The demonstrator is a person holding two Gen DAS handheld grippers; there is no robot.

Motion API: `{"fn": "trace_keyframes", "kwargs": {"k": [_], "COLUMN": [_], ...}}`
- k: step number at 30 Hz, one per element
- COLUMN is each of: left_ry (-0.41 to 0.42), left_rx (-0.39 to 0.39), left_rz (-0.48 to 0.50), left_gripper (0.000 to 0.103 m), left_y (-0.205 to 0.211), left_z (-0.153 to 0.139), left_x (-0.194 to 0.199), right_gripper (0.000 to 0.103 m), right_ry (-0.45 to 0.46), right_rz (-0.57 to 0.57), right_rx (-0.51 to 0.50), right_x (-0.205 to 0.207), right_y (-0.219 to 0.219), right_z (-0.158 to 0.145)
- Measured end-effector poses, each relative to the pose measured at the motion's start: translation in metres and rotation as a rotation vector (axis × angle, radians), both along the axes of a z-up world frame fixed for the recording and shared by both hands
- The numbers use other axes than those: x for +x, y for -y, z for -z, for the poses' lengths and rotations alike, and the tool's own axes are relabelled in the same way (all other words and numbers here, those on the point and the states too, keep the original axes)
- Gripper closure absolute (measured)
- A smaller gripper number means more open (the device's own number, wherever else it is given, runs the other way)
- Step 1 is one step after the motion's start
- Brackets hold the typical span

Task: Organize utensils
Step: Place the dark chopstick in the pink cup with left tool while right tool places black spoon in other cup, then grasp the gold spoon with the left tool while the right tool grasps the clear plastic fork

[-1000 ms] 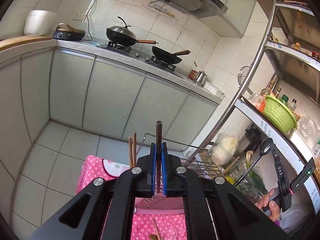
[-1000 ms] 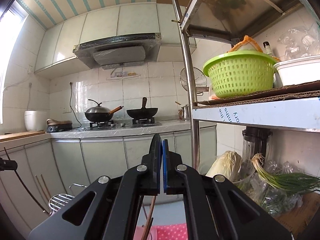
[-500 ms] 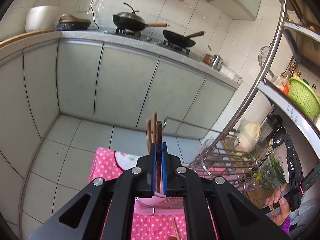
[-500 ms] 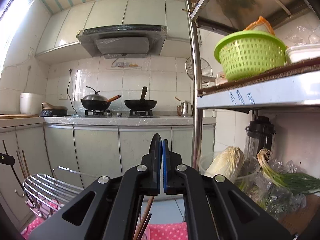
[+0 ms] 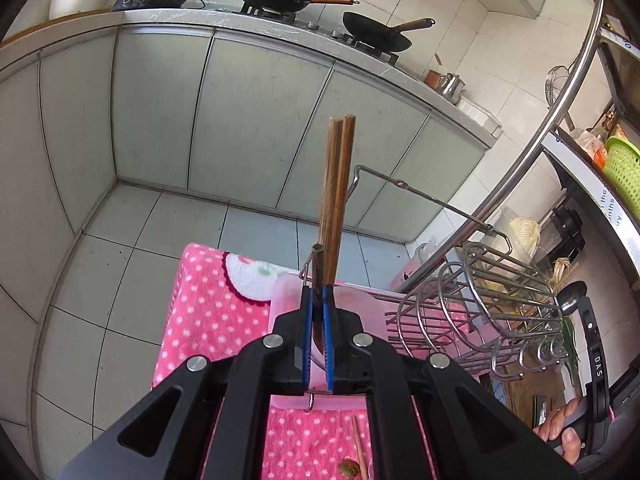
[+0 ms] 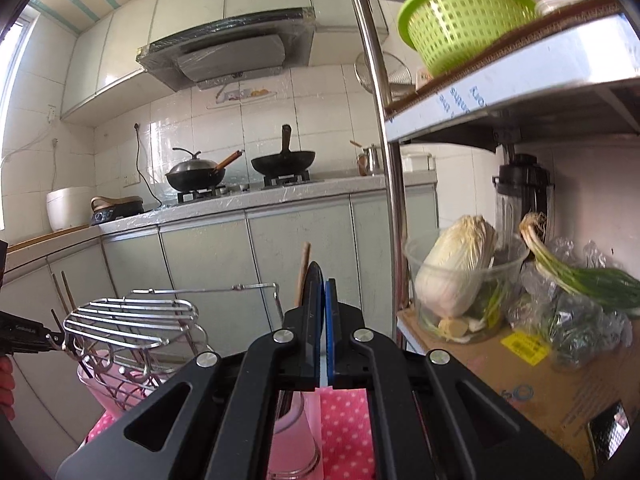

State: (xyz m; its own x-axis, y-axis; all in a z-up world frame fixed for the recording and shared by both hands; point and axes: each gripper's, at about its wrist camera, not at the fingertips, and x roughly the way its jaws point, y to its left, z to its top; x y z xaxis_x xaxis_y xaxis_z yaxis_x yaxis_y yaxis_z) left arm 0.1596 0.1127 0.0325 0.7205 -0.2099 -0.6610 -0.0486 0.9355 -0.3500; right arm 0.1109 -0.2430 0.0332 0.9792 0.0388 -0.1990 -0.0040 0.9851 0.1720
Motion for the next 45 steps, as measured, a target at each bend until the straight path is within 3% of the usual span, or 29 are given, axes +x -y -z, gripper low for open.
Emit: {"fn": "trace_keyframes", "kwargs": {"k": [8,10,11,13,15,26,32,38,45], "left_ry": [0.013,0.013,0.015,0.025,0.033,0.062,-0.015,-0.167,-0.287], "left_rx": [0.018,0.014,0.012,0.009,0.007,-0.001,-0.008,0.013,-0.026], "left_rz": [-0.017,-0.02,-0.026,-0.038,-0.038,-0.034,0.035,0.123,0.226], "left_gripper": [0.096,0.086,0.075,0.066,0.064,0.062,0.062,0.062,0.063], "left_y": [0.002,0.001,0.0,-0.002,-0.004,-0.012,0.002,0.033,0.061], "left_z": [-0.002,-0.005,-0.006,-0.01,-0.014,-0.028,0.0,0.053,0.095], "left_x": [-0.003,-0.006,-0.007,-0.011,-0.016,-0.07,-0.097,-0.104,-0.105], "right_gripper": [0.101,0.1,0.1,0.09,0.064,0.061,0.061,0.061,0.061], "right_ry": [-0.077,-0.087,-0.094,-0.127,-0.149,-0.13,-0.259,-0.473,-0.557], "right_rz": [-0.037,-0.049,-0.057,-0.079,-0.108,-0.122,-0.164,-0.179,-0.171], "right_rx": [0.014,0.015,0.016,0.024,0.052,0.024,0.001,0.087,0.137], "right_x": [0.006,0.006,0.006,0.009,0.008,-0.047,-0.073,-0.079,-0.092], "right_y": [-0.003,-0.004,-0.003,-0.003,0.0,0.003,-0.007,-0.011,-0.016], "right_z": [0.011,0.009,0.008,0.007,0.006,-0.008,0.023,0.071,0.095]}}
